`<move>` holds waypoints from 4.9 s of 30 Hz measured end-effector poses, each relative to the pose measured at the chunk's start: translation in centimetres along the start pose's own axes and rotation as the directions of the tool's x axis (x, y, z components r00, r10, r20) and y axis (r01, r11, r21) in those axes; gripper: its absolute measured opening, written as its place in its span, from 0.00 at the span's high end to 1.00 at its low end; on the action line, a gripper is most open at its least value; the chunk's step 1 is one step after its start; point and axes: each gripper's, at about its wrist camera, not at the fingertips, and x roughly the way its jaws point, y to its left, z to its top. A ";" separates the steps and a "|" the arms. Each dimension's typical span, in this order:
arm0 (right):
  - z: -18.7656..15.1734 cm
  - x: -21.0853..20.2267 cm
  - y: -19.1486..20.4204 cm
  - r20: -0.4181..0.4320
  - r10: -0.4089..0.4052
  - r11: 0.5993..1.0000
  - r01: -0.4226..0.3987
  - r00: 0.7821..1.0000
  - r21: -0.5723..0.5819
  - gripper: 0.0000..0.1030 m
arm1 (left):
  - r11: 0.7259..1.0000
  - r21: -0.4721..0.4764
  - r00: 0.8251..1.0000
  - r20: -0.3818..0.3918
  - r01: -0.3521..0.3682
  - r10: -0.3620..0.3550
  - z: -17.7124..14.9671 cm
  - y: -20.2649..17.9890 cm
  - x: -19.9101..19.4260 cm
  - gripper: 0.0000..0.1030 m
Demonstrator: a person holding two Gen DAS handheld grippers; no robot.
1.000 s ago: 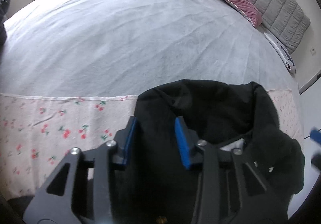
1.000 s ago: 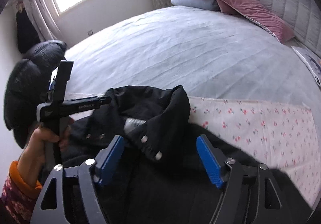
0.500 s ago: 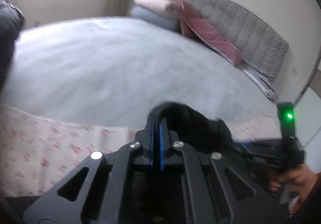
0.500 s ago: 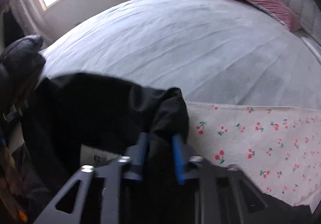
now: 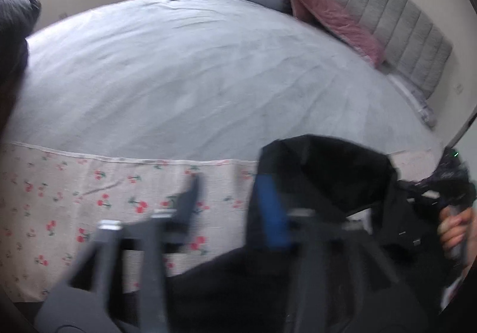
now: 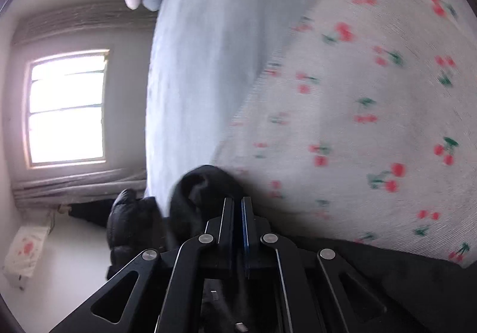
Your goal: Fold large clothes
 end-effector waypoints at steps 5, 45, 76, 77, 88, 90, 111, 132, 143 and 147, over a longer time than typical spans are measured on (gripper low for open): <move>-2.4 -1.4 6.4 0.054 -0.113 0.944 0.125 0.992 -0.304 0.48 | 0.997 -0.012 0.996 -0.036 0.080 -0.081 0.7 -0.3 0.0 0.21; -1.8 -8.4 11.5 0.552 -0.355 0.545 0.647 0.755 -0.534 0.90 | 0.995 0.100 0.990 0.143 -0.021 0.007 3.2 -4.5 -2.1 0.86; -19.3 -18.4 7.6 0.134 -0.657 0.558 0.598 0.742 -0.575 0.29 | 0.982 0.138 0.847 -0.499 -0.131 0.183 -8.7 -7.4 -8.6 0.19; -19.2 -18.1 6.9 0.124 -0.671 0.560 0.609 0.731 -0.562 0.29 | 0.981 0.133 0.836 -0.513 -0.144 0.193 -8.9 -7.4 -8.0 0.19; -15.7 -13.3 -1.2 -0.088 -0.692 0.682 0.609 0.717 -0.404 0.60 | 0.980 0.080 0.786 -0.587 -0.184 0.195 -10.8 -6.2 -5.3 0.72; -16.6 -13.4 -1.9 -0.104 -0.688 0.685 0.595 0.718 -0.420 0.82 | 0.984 0.059 0.804 -0.569 -0.169 0.172 -10.9 -5.8 -6.9 0.85; -38.4 -35.9 -3.8 0.237 -0.529 0.680 0.574 0.815 -0.456 0.91 | 0.992 0.047 0.936 -0.327 -0.120 0.129 -29.0 1.4 -35.7 0.90; -46.2 -32.7 -3.8 0.114 -0.472 0.739 0.463 0.874 -0.489 0.41 | 0.971 -0.128 0.938 -0.308 -0.204 0.157 -35.3 6.5 -37.1 0.32; -49.8 -16.1 -3.9 -0.268 -0.328 0.856 0.165 0.906 -0.491 0.42 | 0.989 0.057 0.951 -0.270 -0.138 0.148 -37.6 4.7 -38.0 0.31; -49.5 -13.4 -4.3 -0.307 -0.317 0.874 0.151 0.897 -0.462 0.48 | 0.972 0.166 0.941 -0.268 -0.167 0.208 -39.2 4.6 -37.5 0.31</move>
